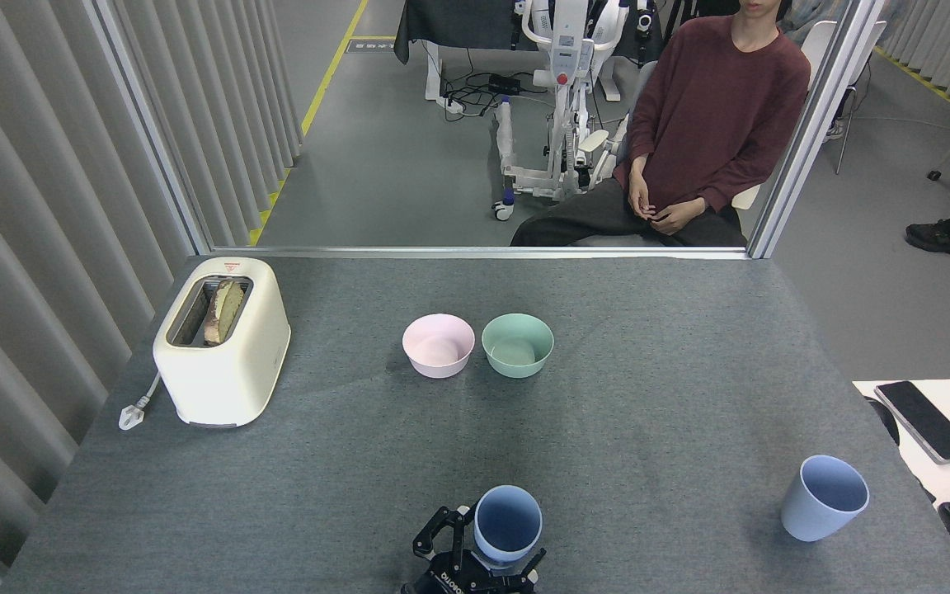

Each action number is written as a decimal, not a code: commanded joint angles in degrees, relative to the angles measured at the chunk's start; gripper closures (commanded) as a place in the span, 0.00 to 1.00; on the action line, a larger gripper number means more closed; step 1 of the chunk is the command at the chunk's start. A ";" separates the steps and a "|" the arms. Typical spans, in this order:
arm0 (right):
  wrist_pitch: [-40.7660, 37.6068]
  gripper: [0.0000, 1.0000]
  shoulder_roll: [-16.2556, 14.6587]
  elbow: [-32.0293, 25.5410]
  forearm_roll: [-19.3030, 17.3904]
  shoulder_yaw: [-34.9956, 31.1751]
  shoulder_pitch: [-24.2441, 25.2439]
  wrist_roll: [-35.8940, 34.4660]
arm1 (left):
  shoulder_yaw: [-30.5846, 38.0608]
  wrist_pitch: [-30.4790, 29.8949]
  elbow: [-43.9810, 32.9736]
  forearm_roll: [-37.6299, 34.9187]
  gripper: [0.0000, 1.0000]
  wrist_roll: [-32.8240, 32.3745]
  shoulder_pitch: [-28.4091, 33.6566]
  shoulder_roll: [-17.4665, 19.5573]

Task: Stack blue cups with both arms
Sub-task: 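Carry the blue cup with the left gripper toward the table center, then release the blue cup upright and withdraw the left gripper, then reach the right gripper to the other blue cup and grasp it, then lift the blue cup with the right gripper over the placed cup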

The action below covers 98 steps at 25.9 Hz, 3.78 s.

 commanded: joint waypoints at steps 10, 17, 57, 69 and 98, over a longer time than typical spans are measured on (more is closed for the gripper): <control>-0.02 0.00 0.03 -0.09 0.00 -0.09 -0.02 -0.09 | 0.65 0.29 0.05 0.59 0.00 1.51 1.06 0.75; -0.02 0.00 0.12 -0.09 0.00 -0.09 -0.10 0.00 | 2.67 0.38 -2.23 0.76 0.00 2.04 3.35 2.15; 2.97 0.00 -6.65 19.07 -0.88 -2.90 -18.21 11.34 | 39.32 -2.96 -18.67 23.00 0.00 -9.03 21.19 17.54; 2.88 0.00 -10.16 25.66 -0.44 -2.90 -25.24 11.08 | 39.23 -3.05 -18.58 23.00 0.00 -8.95 21.19 17.62; -2.92 0.58 -2.69 -5.45 6.06 23.64 -18.03 13.18 | 39.23 -2.87 -18.14 22.38 0.00 -8.42 20.92 17.54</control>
